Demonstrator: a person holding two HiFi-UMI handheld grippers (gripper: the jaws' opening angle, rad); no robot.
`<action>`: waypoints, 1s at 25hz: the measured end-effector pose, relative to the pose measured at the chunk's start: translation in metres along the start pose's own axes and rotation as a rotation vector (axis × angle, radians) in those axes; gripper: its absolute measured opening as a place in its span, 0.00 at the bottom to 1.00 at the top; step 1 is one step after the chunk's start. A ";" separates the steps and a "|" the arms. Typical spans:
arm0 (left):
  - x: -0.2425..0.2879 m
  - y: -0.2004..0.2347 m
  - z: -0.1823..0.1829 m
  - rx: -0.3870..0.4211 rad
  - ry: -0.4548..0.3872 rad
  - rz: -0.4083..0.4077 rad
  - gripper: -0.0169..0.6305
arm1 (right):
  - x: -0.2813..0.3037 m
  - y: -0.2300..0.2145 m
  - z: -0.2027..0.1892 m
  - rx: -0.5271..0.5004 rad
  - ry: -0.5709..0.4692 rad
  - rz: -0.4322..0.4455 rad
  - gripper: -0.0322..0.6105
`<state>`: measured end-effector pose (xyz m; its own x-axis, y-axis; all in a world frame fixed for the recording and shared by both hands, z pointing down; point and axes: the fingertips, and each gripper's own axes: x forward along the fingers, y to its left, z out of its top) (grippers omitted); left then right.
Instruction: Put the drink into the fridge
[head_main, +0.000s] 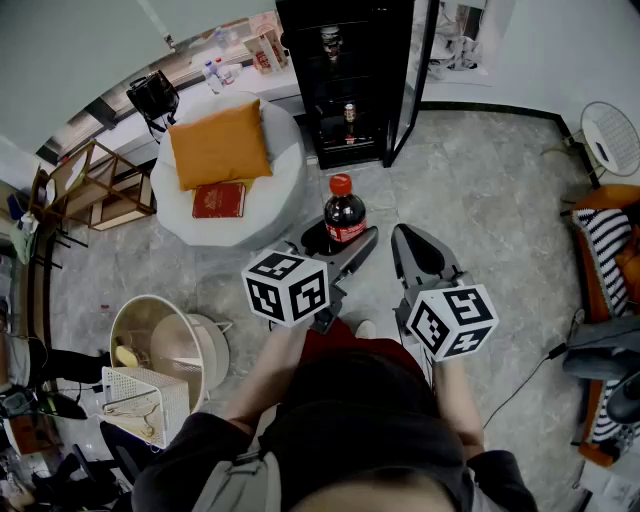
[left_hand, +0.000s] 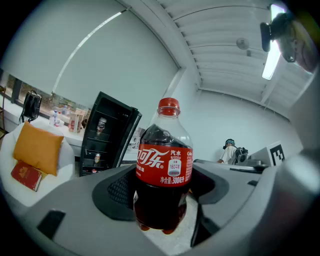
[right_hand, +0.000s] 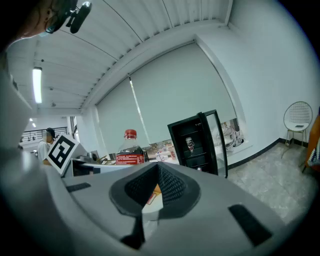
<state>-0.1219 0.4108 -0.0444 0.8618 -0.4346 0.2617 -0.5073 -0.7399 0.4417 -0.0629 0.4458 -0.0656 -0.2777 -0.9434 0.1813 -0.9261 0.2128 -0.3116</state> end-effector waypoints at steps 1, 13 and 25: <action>-0.001 0.000 0.000 0.001 -0.001 -0.001 0.52 | 0.000 0.001 0.000 -0.004 0.001 0.000 0.08; 0.002 0.003 -0.003 0.007 0.002 0.017 0.52 | -0.003 -0.008 -0.010 0.009 0.018 0.000 0.08; 0.015 0.008 -0.028 -0.086 0.054 0.005 0.52 | -0.011 -0.052 -0.027 0.111 0.082 -0.083 0.08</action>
<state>-0.1127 0.4125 -0.0130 0.8589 -0.4085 0.3090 -0.5122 -0.6896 0.5120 -0.0186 0.4518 -0.0257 -0.2254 -0.9318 0.2845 -0.9139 0.1010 -0.3931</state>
